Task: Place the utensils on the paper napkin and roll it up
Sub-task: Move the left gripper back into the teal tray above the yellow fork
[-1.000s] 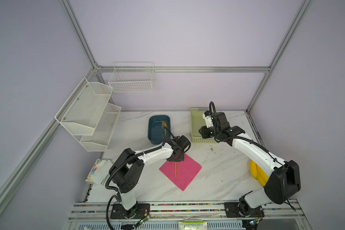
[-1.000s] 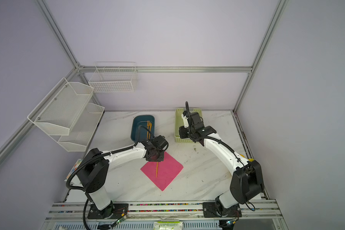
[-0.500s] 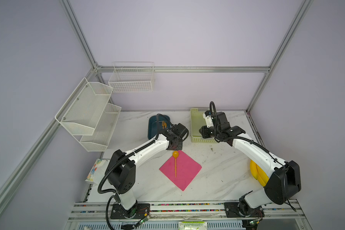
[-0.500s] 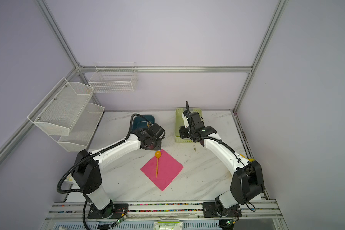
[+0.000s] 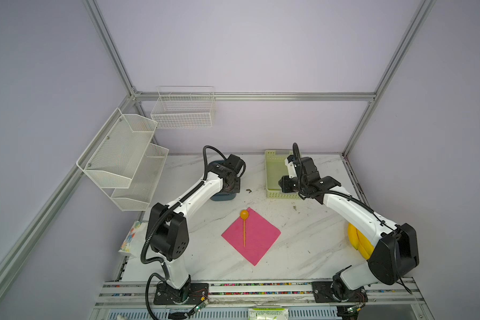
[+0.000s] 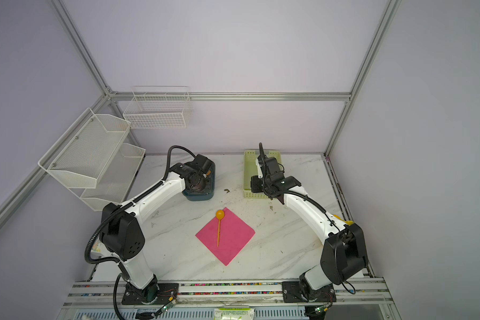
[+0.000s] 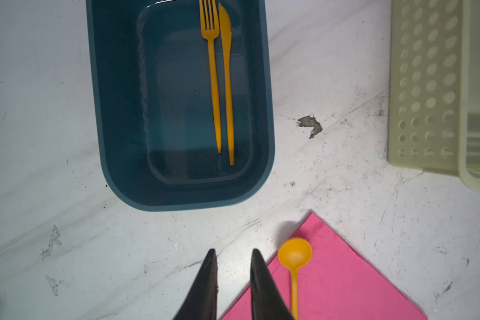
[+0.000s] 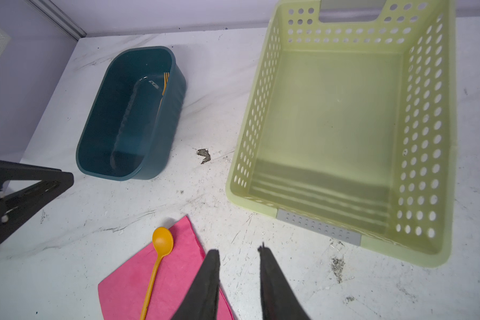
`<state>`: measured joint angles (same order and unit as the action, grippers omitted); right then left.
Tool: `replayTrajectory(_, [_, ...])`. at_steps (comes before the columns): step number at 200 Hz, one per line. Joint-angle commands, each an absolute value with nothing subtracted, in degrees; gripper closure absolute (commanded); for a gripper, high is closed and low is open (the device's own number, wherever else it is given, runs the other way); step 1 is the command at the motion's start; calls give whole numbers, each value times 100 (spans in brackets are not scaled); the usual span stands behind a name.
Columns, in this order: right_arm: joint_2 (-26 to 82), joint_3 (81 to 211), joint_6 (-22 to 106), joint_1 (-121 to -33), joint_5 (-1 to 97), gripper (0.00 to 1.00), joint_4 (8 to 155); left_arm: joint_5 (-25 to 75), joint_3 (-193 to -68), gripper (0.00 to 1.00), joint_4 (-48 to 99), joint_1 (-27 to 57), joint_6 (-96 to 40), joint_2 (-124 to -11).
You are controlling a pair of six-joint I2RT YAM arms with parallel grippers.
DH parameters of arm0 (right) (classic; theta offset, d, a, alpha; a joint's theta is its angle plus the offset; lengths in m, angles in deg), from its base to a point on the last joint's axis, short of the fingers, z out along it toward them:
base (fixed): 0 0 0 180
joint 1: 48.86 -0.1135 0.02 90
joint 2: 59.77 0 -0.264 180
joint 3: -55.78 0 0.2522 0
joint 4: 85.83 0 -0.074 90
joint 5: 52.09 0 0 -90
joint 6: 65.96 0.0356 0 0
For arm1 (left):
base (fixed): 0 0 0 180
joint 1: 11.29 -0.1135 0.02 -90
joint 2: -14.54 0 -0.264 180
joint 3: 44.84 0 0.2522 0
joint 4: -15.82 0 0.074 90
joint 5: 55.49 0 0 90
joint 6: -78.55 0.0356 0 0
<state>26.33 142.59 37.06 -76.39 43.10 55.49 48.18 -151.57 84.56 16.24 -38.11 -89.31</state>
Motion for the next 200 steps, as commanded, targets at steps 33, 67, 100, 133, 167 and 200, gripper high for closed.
replayTrajectory(33, [2818, 14687, 3749, -7612, 4143, 71, 5319, 4634, -16093, 78, 8436, 1053, -3475, -9612])
replayTrajectory(67, [2885, 14771, 3724, -7612, 4143, 71, 5255, 4442, -16601, 79, 8383, 800, -3424, -10192])
replayTrajectory(100, [2948, 14803, 3705, -7611, 4109, 71, 5211, 4295, -17146, 79, 8337, 632, -3352, -10747])
replayTrajectory(133, [3009, 14903, 3688, -7611, 4047, 71, 5185, 4147, -17673, 79, 8337, 550, -3343, -11256])
replayTrajectory(167, [3048, 14978, 3648, -7611, 3961, 71, 5168, 4014, -18163, 78, 8328, 550, -3273, -11725])
replayTrajectory(200, [3085, 15004, 3602, -7605, 3900, 71, 5176, 4055, -18465, 79, 8301, 539, -3159, -12030])
